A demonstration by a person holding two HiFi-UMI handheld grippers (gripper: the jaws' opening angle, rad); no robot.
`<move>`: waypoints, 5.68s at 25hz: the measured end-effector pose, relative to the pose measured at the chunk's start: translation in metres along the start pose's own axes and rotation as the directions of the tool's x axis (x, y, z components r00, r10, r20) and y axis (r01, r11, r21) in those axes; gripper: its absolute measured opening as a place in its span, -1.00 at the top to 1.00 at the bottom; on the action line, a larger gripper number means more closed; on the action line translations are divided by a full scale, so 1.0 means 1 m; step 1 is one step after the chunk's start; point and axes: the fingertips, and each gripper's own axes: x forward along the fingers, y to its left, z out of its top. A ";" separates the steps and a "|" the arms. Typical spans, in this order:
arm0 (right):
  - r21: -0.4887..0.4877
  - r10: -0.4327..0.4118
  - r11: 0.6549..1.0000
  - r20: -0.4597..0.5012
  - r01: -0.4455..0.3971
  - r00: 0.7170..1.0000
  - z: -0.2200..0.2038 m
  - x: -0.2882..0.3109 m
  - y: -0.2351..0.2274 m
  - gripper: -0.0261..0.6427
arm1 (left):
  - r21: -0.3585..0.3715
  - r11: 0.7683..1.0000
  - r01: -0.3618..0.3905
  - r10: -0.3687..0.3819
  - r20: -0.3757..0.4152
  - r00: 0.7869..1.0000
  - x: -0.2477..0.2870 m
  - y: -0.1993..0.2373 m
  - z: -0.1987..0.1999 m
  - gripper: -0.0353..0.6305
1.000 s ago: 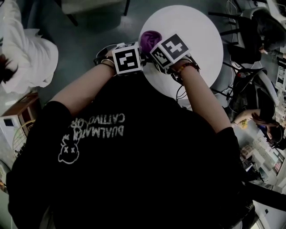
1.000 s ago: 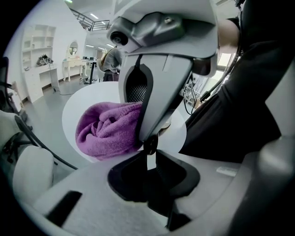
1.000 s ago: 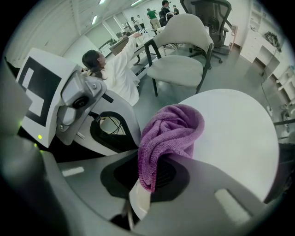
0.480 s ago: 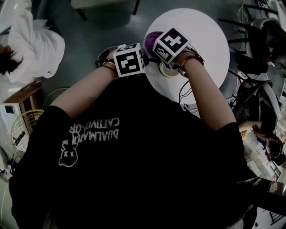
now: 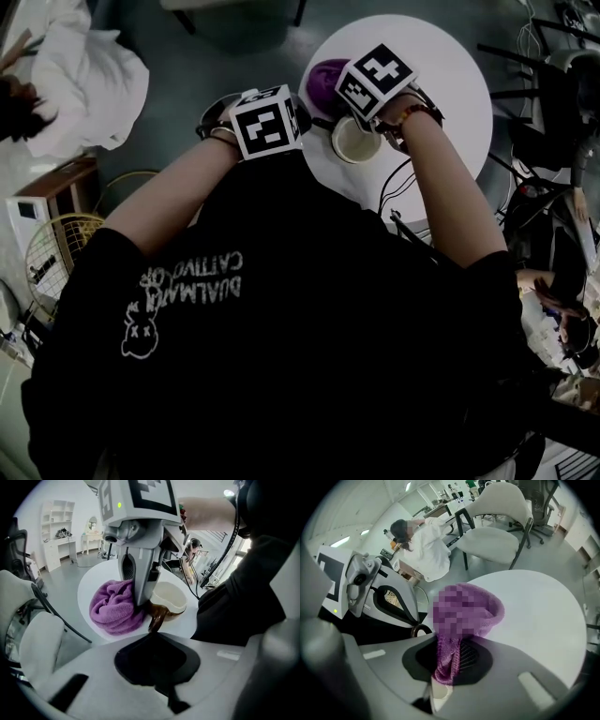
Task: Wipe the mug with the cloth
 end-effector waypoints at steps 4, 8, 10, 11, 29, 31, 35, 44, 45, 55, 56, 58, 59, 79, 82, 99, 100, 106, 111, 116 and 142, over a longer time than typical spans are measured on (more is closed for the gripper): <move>0.046 0.021 0.999 0.051 -0.024 0.998 -0.005 -0.005 -0.009 0.80 | -0.021 1.000 -0.011 0.011 -0.015 1.000 0.000 0.001 0.000 0.88; 0.096 0.022 0.995 0.106 -0.033 0.994 -0.016 -0.014 -0.021 0.79 | -0.037 0.999 -0.014 0.013 -0.036 0.999 0.000 0.000 0.003 0.88; 0.127 0.021 0.991 0.137 -0.039 0.990 -0.024 -0.018 -0.030 0.80 | -0.040 0.999 -0.012 0.010 -0.047 0.999 0.001 0.000 0.005 0.88; 0.145 0.023 0.988 0.155 -0.046 0.988 -0.027 -0.020 -0.033 0.79 | -0.039 0.999 -0.010 0.008 -0.052 0.999 0.001 -0.001 0.005 0.89; 0.430 0.016 0.878 0.414 -0.211 0.910 -0.123 -0.026 -0.033 0.79 | 0.118 0.990 0.071 -0.049 -0.176 0.983 0.008 -0.031 0.014 0.88; 0.461 0.005 0.858 0.433 -0.227 0.901 -0.133 -0.022 -0.025 0.79 | 0.143 0.987 0.079 -0.051 -0.189 0.981 0.008 -0.033 0.016 0.88; 0.503 -0.022 0.829 0.468 -0.246 0.883 -0.147 -0.018 -0.007 0.79 | 0.184 0.979 0.090 -0.051 -0.207 0.977 0.007 -0.038 0.018 0.88; 0.572 -0.100 0.781 0.510 -0.250 0.854 -0.146 -0.004 0.038 0.79 | 0.274 0.952 0.136 -0.074 -0.226 0.971 -0.001 -0.046 0.008 0.88; 0.586 -0.113 0.772 0.508 -0.247 0.854 -0.146 -0.003 0.041 0.79 | 0.282 0.949 0.142 -0.077 -0.227 0.971 -0.003 -0.046 0.006 0.88; 0.682 -0.172 0.697 0.460 -0.222 0.871 -0.138 0.015 0.093 0.79 | 0.340 0.922 0.185 -0.112 -0.221 0.969 -0.020 -0.055 -0.019 0.88; 0.678 -0.163 0.700 0.457 -0.224 0.874 -0.135 0.017 0.099 0.79 | 0.339 0.922 0.187 -0.118 -0.216 0.969 -0.020 -0.056 -0.020 0.88; 0.668 -0.149 0.709 0.454 -0.225 0.879 -0.128 0.018 0.109 0.79 | 0.336 0.923 0.189 -0.126 -0.199 0.972 -0.021 -0.058 -0.018 0.88; 0.663 -0.143 0.714 0.451 -0.224 0.881 -0.124 0.018 0.113 0.79 | 0.336 0.923 0.186 -0.127 -0.190 0.974 -0.021 -0.059 -0.016 0.88; 0.440 -0.053 0.892 0.326 -0.102 0.944 -0.042 0.013 0.151 0.80 | 0.228 0.969 0.100 -0.088 -0.061 0.994 -0.051 -0.053 -0.046 0.88; 0.426 -0.100 0.903 0.347 -0.062 0.933 -0.030 0.009 0.142 0.80 | 0.204 0.975 0.089 -0.079 -0.058 0.995 -0.056 -0.051 -0.052 0.88; 0.268 -0.135 0.924 0.896 -0.272 0.424 -0.005 -0.146 0.163 0.80 | -0.026 0.992 0.125 -0.099 0.463 0.881 -0.148 -0.084 0.051 0.88; 0.244 -0.144 0.930 0.930 -0.275 0.337 -0.009 -0.168 0.163 0.80 | -0.023 0.994 0.109 -0.082 0.519 0.851 -0.161 -0.084 0.064 0.88; 0.236 -0.247 0.958 0.968 -0.161 -0.050 -0.098 -0.296 0.170 0.80 | 0.015 0.999 0.046 -0.042 0.715 0.697 -0.220 -0.118 0.137 0.88; 0.387 -0.392 0.920 0.900 -0.064 -0.188 -0.235 -0.367 0.183 0.80 | -0.024 1.000 0.005 0.016 0.789 0.614 -0.235 -0.171 0.175 0.88; 0.540 -0.512 0.836 0.832 0.099 -0.216 -0.337 -0.396 0.202 0.81 | 0.010 0.998 -0.060 0.027 0.814 0.580 -0.223 -0.233 0.219 0.88; 0.490 -0.485 0.847 0.871 0.207 -0.078 -0.500 -0.320 0.243 0.81 | -0.112 0.974 -0.199 0.204 0.816 0.541 -0.152 -0.407 0.205 0.88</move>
